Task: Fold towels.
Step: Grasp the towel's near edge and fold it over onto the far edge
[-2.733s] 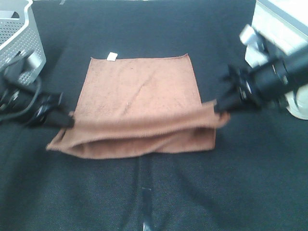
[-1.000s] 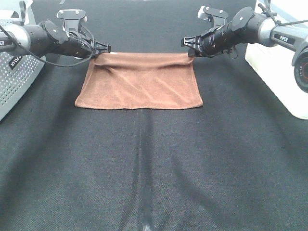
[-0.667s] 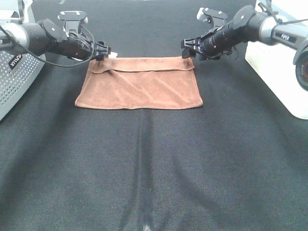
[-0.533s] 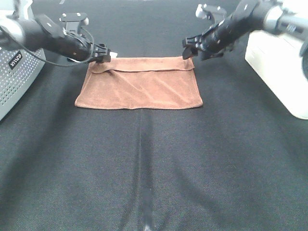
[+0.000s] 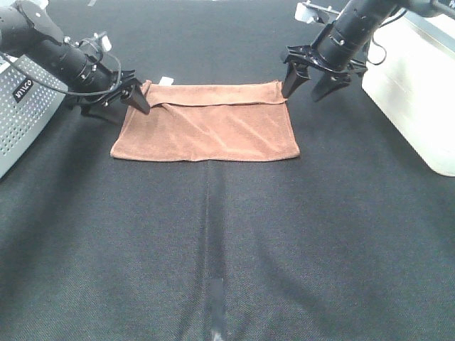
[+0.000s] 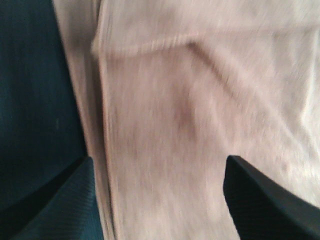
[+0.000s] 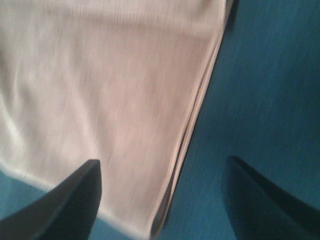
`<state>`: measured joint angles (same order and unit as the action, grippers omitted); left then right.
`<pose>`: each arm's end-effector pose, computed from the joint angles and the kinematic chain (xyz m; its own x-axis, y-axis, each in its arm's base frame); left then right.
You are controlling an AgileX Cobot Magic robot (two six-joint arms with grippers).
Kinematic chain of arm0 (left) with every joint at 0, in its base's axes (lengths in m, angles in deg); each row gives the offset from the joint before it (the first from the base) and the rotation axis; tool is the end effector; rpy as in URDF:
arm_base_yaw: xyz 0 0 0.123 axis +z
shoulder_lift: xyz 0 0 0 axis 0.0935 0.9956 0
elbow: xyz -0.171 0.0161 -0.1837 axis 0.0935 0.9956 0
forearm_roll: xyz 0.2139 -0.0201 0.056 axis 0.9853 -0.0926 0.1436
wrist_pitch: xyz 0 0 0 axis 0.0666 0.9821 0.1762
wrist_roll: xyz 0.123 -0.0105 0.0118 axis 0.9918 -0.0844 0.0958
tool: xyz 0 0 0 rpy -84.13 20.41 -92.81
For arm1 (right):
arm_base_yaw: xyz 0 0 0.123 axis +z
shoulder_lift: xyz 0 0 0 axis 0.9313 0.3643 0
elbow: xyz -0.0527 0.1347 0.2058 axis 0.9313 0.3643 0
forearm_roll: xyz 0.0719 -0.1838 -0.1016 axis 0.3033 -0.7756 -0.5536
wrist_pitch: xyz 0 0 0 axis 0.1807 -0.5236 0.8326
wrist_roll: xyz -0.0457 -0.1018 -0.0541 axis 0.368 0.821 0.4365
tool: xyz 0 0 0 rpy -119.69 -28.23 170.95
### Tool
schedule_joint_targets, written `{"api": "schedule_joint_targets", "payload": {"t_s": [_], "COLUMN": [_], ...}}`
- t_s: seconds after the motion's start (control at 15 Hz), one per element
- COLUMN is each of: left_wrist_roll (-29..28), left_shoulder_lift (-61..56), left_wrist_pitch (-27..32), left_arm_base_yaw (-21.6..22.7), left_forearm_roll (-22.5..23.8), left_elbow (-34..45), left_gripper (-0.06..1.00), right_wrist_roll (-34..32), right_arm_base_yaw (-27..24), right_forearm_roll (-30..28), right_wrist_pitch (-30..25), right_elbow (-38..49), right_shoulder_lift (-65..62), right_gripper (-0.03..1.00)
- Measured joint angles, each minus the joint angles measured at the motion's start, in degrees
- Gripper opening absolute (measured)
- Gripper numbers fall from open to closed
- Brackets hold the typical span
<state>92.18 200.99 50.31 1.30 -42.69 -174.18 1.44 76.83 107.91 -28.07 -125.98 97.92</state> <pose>0.4820 -0.0876 0.0830 -0.9416 -0.0651 -0.3304 0.0956 0.8891 -0.4476 0.4711 0.1060 0.1285 -0.9281 -0.1915 -0.3193 -0.2833 0.9197 0.2718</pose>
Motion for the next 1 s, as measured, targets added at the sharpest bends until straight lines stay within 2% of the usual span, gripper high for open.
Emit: {"api": "schedule_joint_targets", "payload": {"t_s": [0.07, 0.13, 0.27, 0.4, 0.53, 0.6, 0.67, 0.8, 1.0], "left_wrist_roll": [-4.0, -5.6, -6.9, -7.0, -7.3, -7.4, -7.4, -7.4, -7.4], "left_shoulder_lift": [-0.3, -0.4, -0.5, -1.3, -5.2, -9.2, -10.6, -11.1, -11.2], "left_wrist_pitch": [2.4, 4.1, 7.7, 8.2, 5.0, 0.1, -2.5, -5.0, -6.6], "left_arm_base_yaw": [0.0, 0.0, 0.0, 0.0, -0.1, -0.1, -0.1, -0.1, -0.1], "left_forearm_roll": [1.9, 3.0, 4.4, 4.5, 4.5, 4.4, 4.4, 4.4, 3.8], "left_elbow": [0.0, 0.0, 0.5, 2.1, 9.6, 17.6, 21.4, 24.0, 24.4], "left_gripper": [0.69, 0.69, 0.69, 0.69, 0.69, 0.69, 0.69, 0.69, 0.69], "right_wrist_roll": [-1.5, -2.6, -4.2, -4.4, -4.4, -4.3, -4.0, -1.7, -0.2], "right_arm_base_yaw": [0.0, 0.0, 0.0, 0.0, 0.0, 0.0, 0.0, 0.0, 0.0], "right_forearm_roll": [-0.2, -0.2, -0.3, -0.3, -0.3, 0.4, 2.2, 6.2, 6.8], "right_wrist_pitch": [-1.1, -1.3, -1.3, -1.3, -1.3, 1.1, 4.2, 8.7, 11.6], "right_elbow": [0.0, 0.0, 1.0, 3.5, 10.8, 18.7, 22.5, 26.0, 26.3], "right_shoulder_lift": [-0.1, -0.1, -0.4, -1.0, -2.7, -4.5, -5.9, -7.3, -7.5], "right_gripper": [0.65, 0.65, 0.65, 0.65, 0.65, 0.65, 0.65, 0.65, 0.65]}}
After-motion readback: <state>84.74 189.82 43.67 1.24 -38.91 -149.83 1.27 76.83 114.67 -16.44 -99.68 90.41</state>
